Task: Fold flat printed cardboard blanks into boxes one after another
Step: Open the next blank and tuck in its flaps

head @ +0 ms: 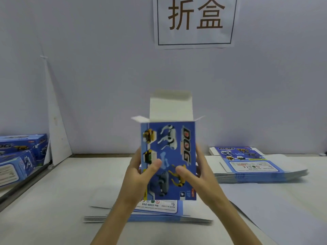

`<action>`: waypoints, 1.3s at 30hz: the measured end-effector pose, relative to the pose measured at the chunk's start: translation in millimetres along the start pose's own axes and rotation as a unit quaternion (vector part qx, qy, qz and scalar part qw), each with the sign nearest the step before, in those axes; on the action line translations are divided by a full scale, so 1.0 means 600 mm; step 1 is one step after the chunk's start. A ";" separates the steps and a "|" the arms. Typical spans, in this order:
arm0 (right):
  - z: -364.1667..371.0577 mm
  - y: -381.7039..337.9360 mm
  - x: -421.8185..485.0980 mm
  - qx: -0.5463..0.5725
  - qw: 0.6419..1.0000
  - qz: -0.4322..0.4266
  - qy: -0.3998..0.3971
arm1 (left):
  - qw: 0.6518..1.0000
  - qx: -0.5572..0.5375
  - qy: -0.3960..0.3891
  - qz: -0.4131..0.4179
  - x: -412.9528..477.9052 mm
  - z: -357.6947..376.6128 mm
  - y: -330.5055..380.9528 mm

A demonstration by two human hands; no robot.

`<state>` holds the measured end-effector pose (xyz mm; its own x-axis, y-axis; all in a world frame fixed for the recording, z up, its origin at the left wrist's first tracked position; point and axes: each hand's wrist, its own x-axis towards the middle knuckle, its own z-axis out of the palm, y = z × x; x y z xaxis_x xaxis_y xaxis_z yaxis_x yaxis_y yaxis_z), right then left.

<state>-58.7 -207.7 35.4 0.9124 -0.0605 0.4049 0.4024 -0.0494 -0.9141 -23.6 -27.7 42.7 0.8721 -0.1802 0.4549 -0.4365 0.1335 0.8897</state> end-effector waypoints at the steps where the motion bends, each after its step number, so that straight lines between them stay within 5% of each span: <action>1: 0.000 -0.014 -0.002 0.027 1.000 -0.014 0.003 | 1.000 0.011 -0.026 0.006 0.001 -0.002 0.012; 8: -0.009 -0.094 -0.016 0.089 0.994 -0.051 -0.021 | 0.997 -0.044 -0.064 0.027 -0.003 0.003 0.074; 11: -0.024 -0.115 -0.002 0.079 0.994 0.015 -0.073 | 0.997 -0.078 -0.003 0.003 -0.004 0.009 0.084; 15: -0.031 -0.130 0.001 0.167 0.976 0.133 -0.051 | 0.987 -0.121 -0.087 -0.055 -0.007 0.008 0.095; 18: -0.036 -0.138 -0.012 0.296 0.925 0.238 -0.019 | 0.989 -0.047 -0.135 -0.047 -0.013 0.016 0.099; 22: -0.040 -0.136 -0.018 0.264 0.915 0.305 0.016 | 0.997 0.019 -0.074 -0.012 -0.018 0.031 0.094; 27: -0.025 -0.141 -0.018 0.247 0.924 0.286 0.052 | 0.999 -0.013 -0.047 -0.003 -0.020 0.034 0.095; 33: -0.001 -0.131 -0.019 0.258 0.928 0.269 0.019 | 0.998 0.004 0.037 0.058 -0.026 0.043 0.103; 39: 0.003 -0.133 -0.021 0.268 0.936 0.224 -0.048 | 0.996 0.005 0.026 0.087 -0.027 0.034 0.118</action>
<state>-102.1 -201.0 103.2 0.9907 0.1359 -0.0024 -0.0663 0.4674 -0.8815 -73.4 -35.3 99.2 0.7933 -0.1042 0.5998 -0.5837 0.1494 0.7981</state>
